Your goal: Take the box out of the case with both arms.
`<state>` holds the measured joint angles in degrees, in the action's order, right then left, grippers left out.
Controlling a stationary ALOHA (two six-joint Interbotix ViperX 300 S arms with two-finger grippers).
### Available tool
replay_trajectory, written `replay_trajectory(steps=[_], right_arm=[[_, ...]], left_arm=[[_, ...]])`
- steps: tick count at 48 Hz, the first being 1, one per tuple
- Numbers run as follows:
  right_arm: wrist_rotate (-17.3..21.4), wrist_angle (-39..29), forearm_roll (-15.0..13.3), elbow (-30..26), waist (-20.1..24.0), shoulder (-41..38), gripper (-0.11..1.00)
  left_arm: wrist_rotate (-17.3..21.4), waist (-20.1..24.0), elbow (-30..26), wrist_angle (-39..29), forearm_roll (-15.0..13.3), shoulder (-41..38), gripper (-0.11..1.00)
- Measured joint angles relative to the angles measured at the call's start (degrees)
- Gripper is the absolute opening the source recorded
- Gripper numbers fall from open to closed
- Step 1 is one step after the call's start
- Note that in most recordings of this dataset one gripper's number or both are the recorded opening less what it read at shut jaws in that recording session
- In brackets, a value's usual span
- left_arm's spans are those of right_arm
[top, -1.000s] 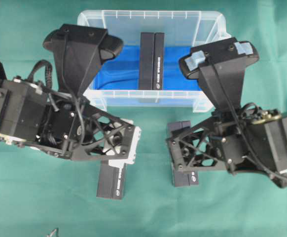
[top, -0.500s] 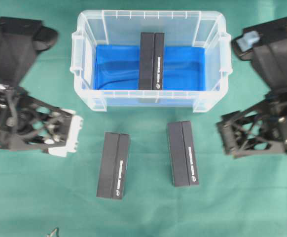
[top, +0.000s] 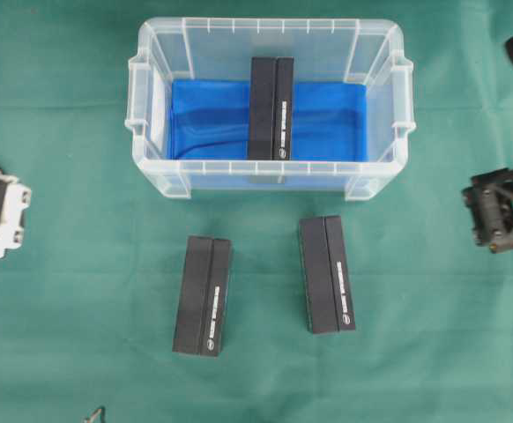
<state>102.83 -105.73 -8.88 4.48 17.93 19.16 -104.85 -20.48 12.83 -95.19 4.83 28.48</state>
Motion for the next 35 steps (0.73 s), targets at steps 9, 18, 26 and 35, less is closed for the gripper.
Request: replay_trajectory(steps=[9,18,26,35], right_arm=[[0.70,2.20,0.09,2.64,0.00,2.02,0.95],[0.70,4.31,0.00,3.08,0.00,2.02,0.95],[0.70,4.48,0.00,3.08,0.00,1.93,0.95],[0.70,4.48,0.09,3.08,0.00,2.02,0.95]], left_arm=[[-0.62,-0.26,0.97,0.00,0.00,1.05,0.77],[-0.62,-0.26,0.88,0.53,0.00,-0.09,0.77],[-0.62,-0.26,0.53,1.05,0.00,-0.88,0.77],[-0.97,-0.26,0.53,1.05,0.00,-0.97,0.77]])
